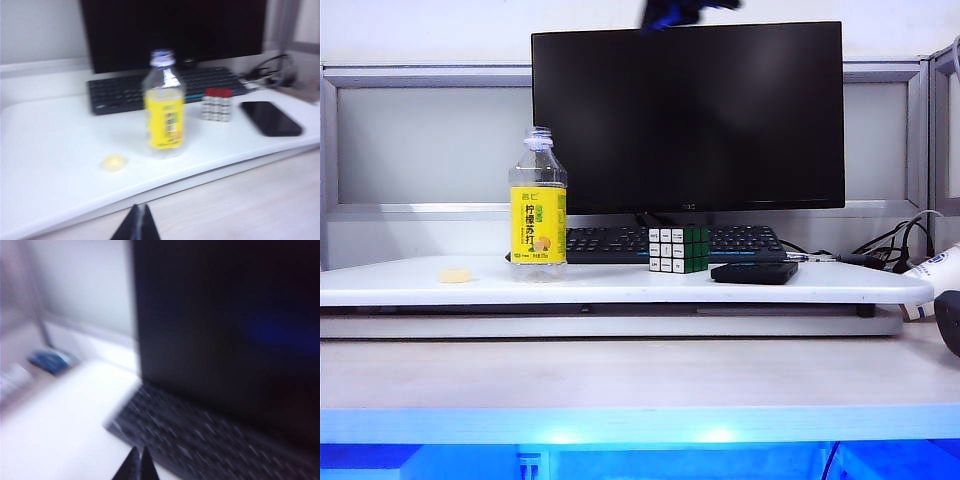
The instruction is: Grab a stick from the table and stick it in a plastic bottle.
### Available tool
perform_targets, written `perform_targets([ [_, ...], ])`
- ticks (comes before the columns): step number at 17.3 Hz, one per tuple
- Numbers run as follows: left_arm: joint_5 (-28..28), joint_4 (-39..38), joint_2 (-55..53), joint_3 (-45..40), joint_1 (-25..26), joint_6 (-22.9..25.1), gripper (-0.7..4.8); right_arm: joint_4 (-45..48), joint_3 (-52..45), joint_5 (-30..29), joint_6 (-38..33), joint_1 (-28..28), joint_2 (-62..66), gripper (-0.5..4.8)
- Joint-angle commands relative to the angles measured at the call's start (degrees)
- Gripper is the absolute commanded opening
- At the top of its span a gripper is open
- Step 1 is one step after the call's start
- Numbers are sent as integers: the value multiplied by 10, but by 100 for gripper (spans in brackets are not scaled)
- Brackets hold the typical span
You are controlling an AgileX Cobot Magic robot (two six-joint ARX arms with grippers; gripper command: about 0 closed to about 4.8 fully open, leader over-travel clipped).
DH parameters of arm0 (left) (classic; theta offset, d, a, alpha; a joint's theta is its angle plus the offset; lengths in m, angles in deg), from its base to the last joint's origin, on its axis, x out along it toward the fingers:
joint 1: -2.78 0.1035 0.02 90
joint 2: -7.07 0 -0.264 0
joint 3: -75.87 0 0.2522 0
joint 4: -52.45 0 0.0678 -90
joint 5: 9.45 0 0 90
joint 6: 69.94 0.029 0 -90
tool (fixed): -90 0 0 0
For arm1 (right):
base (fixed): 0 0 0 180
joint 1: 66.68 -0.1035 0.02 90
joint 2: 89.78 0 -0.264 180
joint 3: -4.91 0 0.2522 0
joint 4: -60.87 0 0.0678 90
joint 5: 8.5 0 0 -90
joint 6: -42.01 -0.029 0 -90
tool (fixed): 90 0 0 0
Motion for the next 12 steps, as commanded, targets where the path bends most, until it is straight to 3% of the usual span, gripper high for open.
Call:
perform_targets([
  [1, 61, -21, 0, 2, 1, 22, -6, 2, -73, 6, 12, 15, -55, -4],
  [9, 96, -63, 0, 2, 4, 38, -6, 110, -393, 23, -11, 56, -249, -4],
  [12, 98, -63, 0, 2, 4, 39, -6, 124, -527, 22, -26, 102, -355, -4],
])
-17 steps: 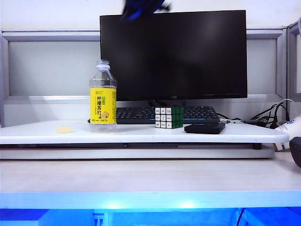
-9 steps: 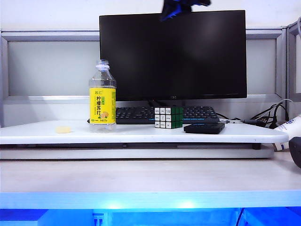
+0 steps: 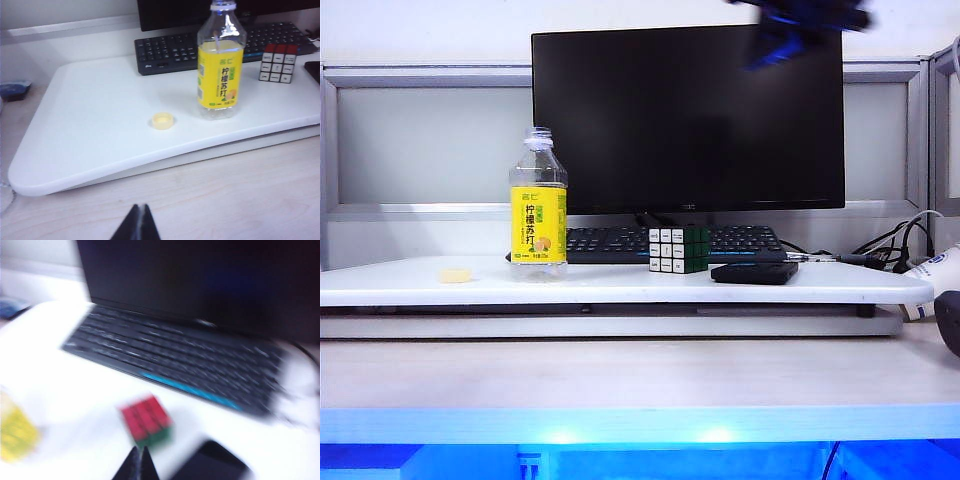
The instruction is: Grab a stick from the table and stick it in a plastic bottle.
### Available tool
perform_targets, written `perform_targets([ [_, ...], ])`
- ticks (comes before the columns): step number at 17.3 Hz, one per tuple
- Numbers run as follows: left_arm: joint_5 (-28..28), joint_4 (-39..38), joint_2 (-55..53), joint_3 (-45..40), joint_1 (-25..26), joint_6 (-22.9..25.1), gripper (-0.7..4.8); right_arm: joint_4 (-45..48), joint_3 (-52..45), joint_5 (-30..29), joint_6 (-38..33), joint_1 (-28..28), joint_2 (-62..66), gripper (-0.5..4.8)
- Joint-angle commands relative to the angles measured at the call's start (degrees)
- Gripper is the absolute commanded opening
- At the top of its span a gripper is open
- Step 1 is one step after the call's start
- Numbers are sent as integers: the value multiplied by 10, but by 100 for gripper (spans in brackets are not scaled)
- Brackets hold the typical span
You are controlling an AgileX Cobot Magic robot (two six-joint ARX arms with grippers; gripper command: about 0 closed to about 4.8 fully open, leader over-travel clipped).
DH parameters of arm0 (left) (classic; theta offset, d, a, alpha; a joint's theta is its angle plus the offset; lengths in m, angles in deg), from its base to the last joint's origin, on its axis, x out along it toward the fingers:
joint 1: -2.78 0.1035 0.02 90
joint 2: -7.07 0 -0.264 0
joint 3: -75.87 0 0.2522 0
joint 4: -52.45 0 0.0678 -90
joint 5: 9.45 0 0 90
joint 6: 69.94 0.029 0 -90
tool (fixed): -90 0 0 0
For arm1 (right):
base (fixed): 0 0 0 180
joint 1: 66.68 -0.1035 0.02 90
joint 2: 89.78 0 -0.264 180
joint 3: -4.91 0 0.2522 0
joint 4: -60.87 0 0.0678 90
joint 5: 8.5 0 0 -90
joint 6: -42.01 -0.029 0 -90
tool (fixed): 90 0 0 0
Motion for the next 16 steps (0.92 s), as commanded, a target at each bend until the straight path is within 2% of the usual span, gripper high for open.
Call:
perform_targets([
  [1, 11, 5, 0, 2, 0, 2, -6, 11, -98, 3, -9, 33, -95, -4],
  [4, 10, 5, 0, 2, 0, 2, -6, 23, -210, 0, -34, 68, -203, -4],
  [7, 14, 0, 0, 2, 0, 2, -6, 35, -304, 6, -37, 68, -280, -4],
  [9, 37, -7, 0, 2, 1, 2, -6, 58, -366, 16, -57, 68, -319, -4],
  [13, 37, -14, 0, 2, 1, 2, -6, 83, -452, 16, -65, 77, -382, -4],
  [16, 38, -17, 0, 2, 1, 2, -6, 84, -517, 17, -68, 113, -460, -4],
])
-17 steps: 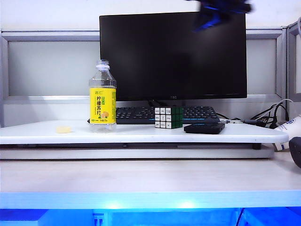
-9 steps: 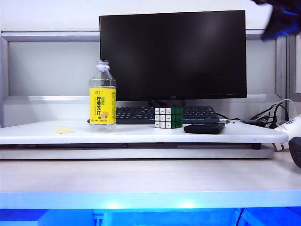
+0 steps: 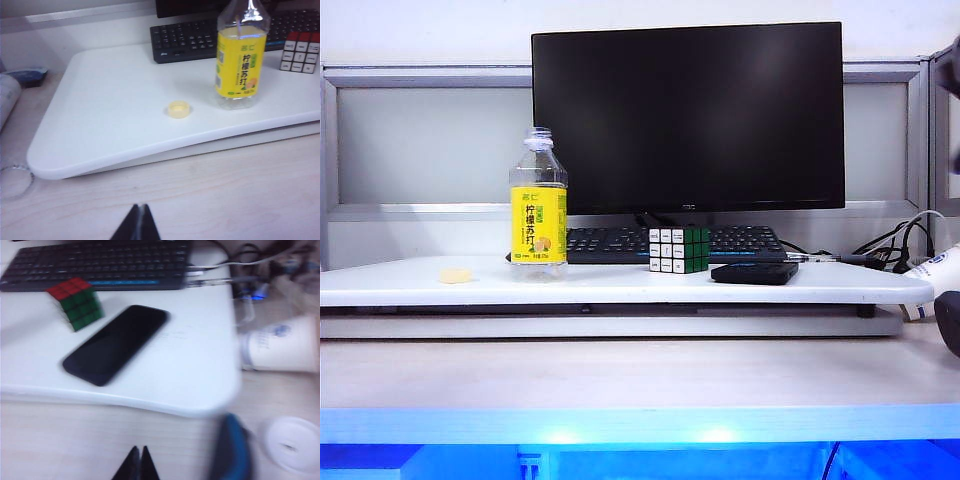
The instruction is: Grab a stick from the table and stick it in a plastic bottle.
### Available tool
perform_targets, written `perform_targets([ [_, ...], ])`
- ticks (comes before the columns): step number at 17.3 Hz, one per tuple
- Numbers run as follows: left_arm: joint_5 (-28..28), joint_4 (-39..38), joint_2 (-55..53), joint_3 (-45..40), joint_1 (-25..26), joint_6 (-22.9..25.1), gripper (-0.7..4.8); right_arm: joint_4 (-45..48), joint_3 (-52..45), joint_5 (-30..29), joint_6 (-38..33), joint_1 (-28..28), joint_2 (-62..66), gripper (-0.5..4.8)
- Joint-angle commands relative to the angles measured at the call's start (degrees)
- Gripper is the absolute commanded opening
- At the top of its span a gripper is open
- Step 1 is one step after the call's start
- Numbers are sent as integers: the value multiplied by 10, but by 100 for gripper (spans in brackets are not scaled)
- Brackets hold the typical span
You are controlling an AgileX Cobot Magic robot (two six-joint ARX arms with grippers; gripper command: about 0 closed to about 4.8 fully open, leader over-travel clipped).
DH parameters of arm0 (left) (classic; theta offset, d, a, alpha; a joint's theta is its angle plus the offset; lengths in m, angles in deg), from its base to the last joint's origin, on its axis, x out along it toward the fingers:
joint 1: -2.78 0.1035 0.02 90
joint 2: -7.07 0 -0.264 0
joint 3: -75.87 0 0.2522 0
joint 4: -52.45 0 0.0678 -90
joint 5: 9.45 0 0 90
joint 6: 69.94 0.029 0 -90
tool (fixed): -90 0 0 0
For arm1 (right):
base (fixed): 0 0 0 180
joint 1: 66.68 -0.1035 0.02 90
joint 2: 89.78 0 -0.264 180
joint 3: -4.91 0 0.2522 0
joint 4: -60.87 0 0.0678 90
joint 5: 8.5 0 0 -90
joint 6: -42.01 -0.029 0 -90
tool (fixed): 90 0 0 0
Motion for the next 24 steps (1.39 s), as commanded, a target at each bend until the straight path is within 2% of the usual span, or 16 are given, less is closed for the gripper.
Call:
perform_targets([
  [1, 2, 3, 0, 2, 1, 2, -6, 13, -44, -14, -7, 40, -73, -4],
  [3, 0, 2, 0, 2, 0, 2, -6, -8, -65, -48, -4, 73, -132, -4],
  [5, 0, 0, 0, 2, 0, 2, -6, -38, -77, -51, 2, 76, -173, -4],
  [9, 63, -49, 0, -1, 0, 2, -6, -69, -150, -51, 0, 76, -268, -4],
  [12, 64, -63, 0, -2, 0, 2, -6, -133, -158, -49, 13, 76, -324, -4],
  [15, 64, -85, -1, -14, 0, 0, -6, -169, -158, -51, 16, 76, -339, -4],
  [20, 63, -85, -2, -14, 0, -3, -6, -170, -158, -51, 18, 76, -339, -4],
  [22, 41, -85, -2, -14, 0, -33, -6, -172, -158, -51, 28, 76, -338, -4],
  [24, 38, -85, -2, -14, 0, -33, -6, -171, -158, -51, 28, 76, -338, -4],
])
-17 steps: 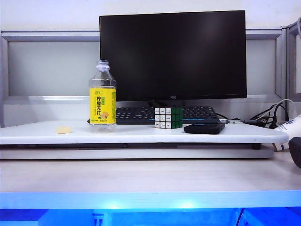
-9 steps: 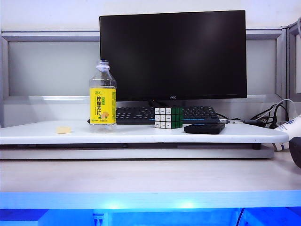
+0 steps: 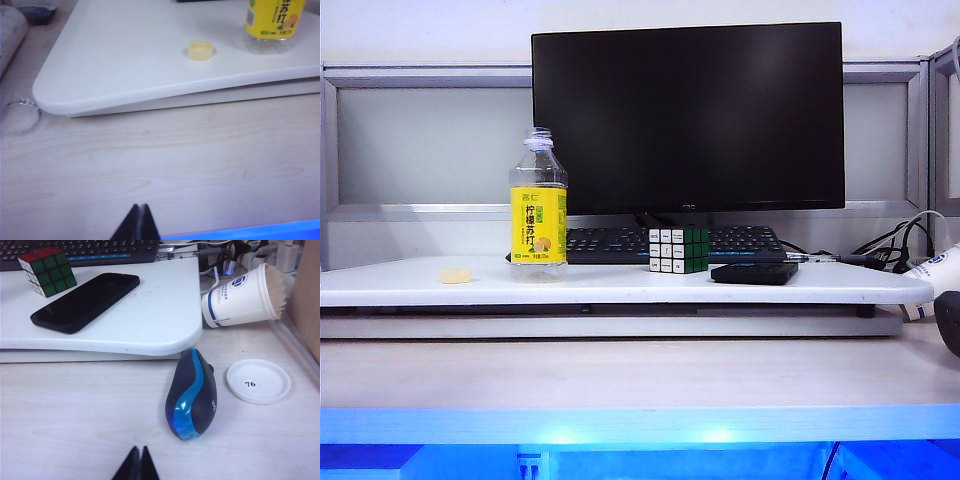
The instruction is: Grab a stick from the table and stick it in a plastic bottle.
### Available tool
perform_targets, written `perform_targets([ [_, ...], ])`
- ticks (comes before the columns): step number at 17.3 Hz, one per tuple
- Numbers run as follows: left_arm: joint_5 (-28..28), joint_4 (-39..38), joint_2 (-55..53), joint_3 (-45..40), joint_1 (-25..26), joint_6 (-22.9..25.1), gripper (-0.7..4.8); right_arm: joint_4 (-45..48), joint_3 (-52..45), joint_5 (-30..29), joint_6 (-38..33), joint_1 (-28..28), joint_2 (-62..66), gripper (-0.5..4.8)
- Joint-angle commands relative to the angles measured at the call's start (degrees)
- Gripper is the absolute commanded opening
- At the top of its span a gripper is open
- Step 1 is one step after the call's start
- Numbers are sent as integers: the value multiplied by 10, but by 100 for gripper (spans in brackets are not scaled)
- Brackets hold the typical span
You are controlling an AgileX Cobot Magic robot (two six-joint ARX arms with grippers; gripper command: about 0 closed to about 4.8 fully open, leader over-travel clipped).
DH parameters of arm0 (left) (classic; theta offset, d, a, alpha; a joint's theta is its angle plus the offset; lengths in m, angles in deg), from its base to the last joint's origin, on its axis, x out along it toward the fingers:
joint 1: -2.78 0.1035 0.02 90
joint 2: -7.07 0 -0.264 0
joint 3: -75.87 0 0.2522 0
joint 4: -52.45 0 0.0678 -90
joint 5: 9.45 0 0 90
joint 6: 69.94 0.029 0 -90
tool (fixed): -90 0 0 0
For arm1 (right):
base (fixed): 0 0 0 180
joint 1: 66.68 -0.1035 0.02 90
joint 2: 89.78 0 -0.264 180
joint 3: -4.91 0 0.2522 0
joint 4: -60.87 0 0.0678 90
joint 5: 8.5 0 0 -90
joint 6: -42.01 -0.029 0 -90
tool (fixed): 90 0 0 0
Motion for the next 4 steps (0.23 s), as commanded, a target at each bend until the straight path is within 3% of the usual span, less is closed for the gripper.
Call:
perform_targets([
  [1, -5, -3, 0, 0, 0, -4, -6, -5, -2, -1, 2, 0, 1, -4],
  [4, -5, -3, 0, 0, 0, -4, -6, -4, -2, -4, 2, 0, 1, -4],
])
